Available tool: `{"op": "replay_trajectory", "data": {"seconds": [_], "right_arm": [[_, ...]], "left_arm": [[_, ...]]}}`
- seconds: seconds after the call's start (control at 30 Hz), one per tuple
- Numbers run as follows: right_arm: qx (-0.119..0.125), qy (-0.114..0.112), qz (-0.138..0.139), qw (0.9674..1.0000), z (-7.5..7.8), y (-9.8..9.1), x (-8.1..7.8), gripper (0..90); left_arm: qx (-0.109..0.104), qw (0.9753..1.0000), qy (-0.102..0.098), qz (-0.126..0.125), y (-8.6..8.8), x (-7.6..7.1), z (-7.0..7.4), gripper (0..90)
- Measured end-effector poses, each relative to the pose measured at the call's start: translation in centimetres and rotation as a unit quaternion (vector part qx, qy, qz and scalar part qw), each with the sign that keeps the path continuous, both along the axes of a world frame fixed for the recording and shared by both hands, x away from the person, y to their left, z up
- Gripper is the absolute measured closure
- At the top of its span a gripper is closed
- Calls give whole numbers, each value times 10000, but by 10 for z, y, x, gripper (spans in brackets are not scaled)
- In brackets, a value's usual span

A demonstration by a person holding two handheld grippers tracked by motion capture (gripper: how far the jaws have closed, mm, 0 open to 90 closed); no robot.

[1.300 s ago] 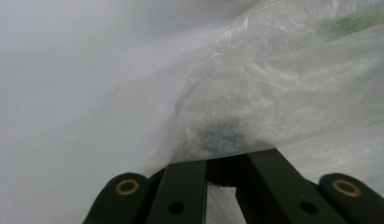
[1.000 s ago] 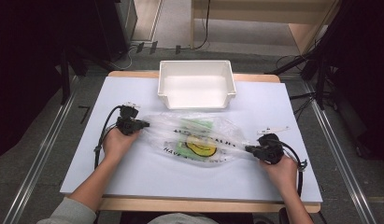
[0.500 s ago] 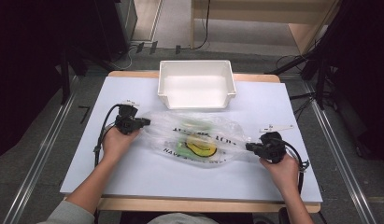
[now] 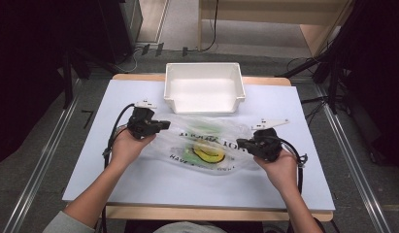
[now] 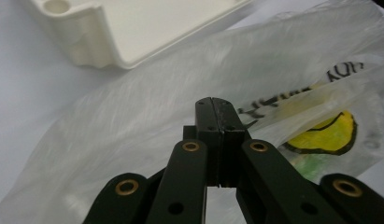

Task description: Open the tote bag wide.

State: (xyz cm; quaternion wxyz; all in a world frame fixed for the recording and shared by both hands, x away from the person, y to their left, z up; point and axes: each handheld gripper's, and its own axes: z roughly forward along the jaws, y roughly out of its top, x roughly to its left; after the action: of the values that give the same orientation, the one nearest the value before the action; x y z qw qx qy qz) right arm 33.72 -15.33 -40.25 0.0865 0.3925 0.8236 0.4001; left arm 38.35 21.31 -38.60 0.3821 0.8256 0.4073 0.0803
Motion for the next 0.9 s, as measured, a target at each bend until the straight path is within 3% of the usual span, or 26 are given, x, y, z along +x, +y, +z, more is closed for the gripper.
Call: {"op": "replay_trajectory", "data": {"seconds": [0.17,0.3,0.5,0.53,0.63,0.9], "right_arm": [[53,-74,243,9997,7,24,8,900],[57,-87,355,9993,7,35,13,900],[-130,122,556,9983,-7,57,25,900],[-169,126,548,9983,-9,59,27,900],[-209,182,483,9984,-16,63,37,900],[-250,269,234,9991,-24,64,62,900]], "left_arm": [[7,9998,125,-129,-17,0,-6,900],[51,9997,109,-214,-26,-2,-10,900],[55,9999,137,-81,-30,5,-24,900],[132,9999,46,-1,-30,8,-28,900],[135,9999,26,80,-30,14,-35,900],[283,9994,198,73,-28,16,-49,900]]}}
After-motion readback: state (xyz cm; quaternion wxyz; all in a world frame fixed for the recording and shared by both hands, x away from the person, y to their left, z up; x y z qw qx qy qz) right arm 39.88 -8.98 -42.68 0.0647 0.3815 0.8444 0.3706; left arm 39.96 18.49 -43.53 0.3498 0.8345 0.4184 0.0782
